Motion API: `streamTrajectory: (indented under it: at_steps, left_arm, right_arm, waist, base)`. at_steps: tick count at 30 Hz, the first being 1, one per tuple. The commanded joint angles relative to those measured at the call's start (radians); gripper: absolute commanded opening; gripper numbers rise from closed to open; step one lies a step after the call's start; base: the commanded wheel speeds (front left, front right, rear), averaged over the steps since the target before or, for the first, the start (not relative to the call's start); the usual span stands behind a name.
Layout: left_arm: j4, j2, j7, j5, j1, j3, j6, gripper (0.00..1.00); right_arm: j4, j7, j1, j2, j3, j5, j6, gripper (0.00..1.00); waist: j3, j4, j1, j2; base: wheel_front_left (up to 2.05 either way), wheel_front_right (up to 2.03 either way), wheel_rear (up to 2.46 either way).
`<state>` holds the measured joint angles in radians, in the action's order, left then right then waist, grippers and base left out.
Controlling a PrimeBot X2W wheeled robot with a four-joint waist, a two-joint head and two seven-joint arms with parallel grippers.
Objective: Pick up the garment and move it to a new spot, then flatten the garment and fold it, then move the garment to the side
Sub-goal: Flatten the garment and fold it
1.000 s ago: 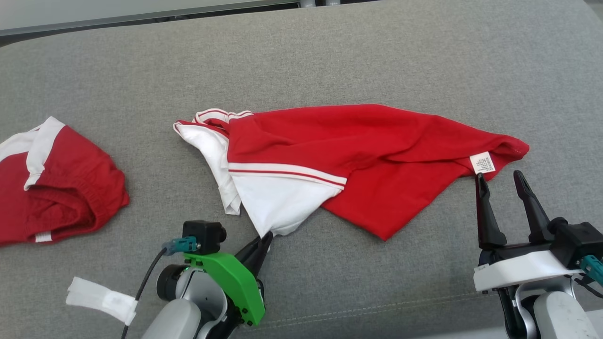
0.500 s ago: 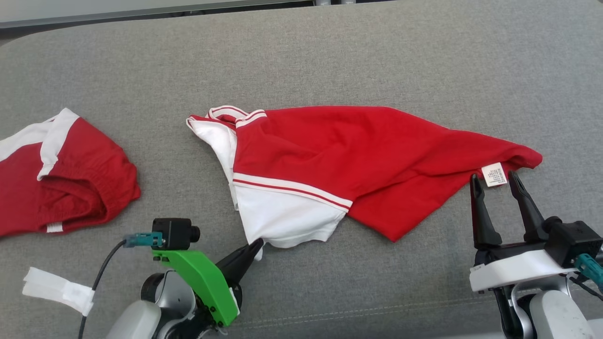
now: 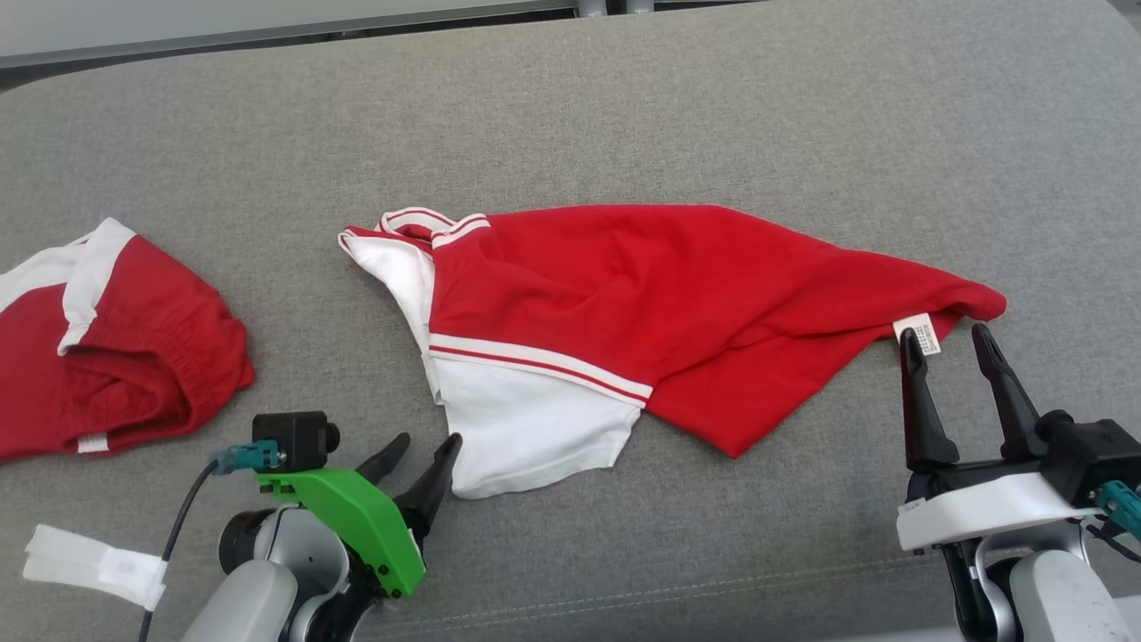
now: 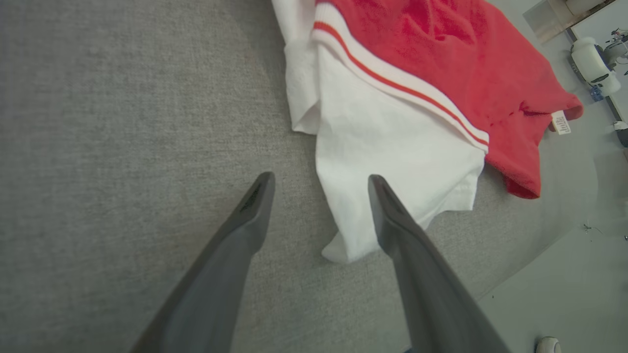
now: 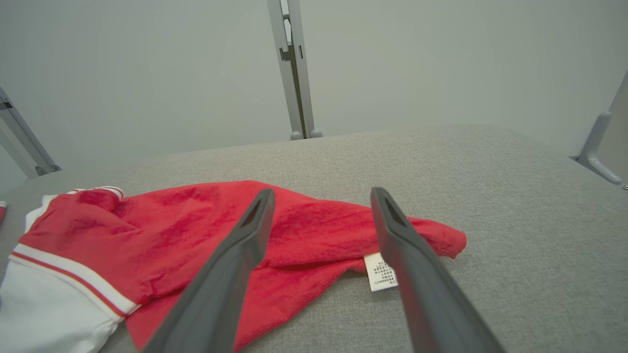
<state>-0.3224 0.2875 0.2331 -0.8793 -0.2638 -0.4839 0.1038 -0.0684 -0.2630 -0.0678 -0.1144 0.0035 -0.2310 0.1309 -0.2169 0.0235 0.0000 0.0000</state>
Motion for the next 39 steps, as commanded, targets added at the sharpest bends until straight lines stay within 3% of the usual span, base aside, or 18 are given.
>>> streamTrajectory:
  at_steps: [1, 13, 19, 27, 39]
  left_arm:
    - [0.004, 0.006, -0.040, 0.029, 0.008, 0.008, -0.023, 1.00]
    - [0.112, -0.002, -0.404, 0.206, 0.093, 0.093, -0.230, 1.00]
    - [0.189, -0.002, -0.488, 0.308, 0.141, 0.132, -0.310, 1.00]
    - [0.261, -0.022, -0.498, 0.429, 0.221, 0.196, -0.304, 1.00]
    - [0.242, -0.027, -0.497, 0.566, 0.282, 0.251, -0.198, 1.00]
  right_arm:
    - [-0.002, -0.005, 0.004, -0.003, -0.007, 0.005, 0.000, 1.00]
    - [-0.022, -0.005, 0.011, -0.008, -0.014, 0.010, 0.000, 1.00]
    - [-0.040, -0.005, 0.022, -0.015, -0.023, 0.013, 0.000, 1.00]
    - [-0.058, -0.005, 0.052, -0.003, -0.038, 0.028, 0.000, 1.00]
    - [-0.081, -0.005, 0.119, 0.019, -0.040, 0.062, 0.000, 1.00]
  waist:
    - [0.008, -0.008, 0.0000, 0.0000]
    - [0.057, -0.043, 0.0000, 0.0000]
    - [0.091, -0.057, 0.0000, 0.0000]
    - [0.140, -0.073, 0.0000, 0.0000]
    - [0.220, -0.073, 0.0000, 0.0000]
  base:
    - [0.00, 0.00, 0.00]
    - [0.00, 0.00, 0.00]
    - [0.00, 0.00, 0.00]
    - [0.00, 0.00, 0.00]
    - [0.00, 0.00, 0.00]
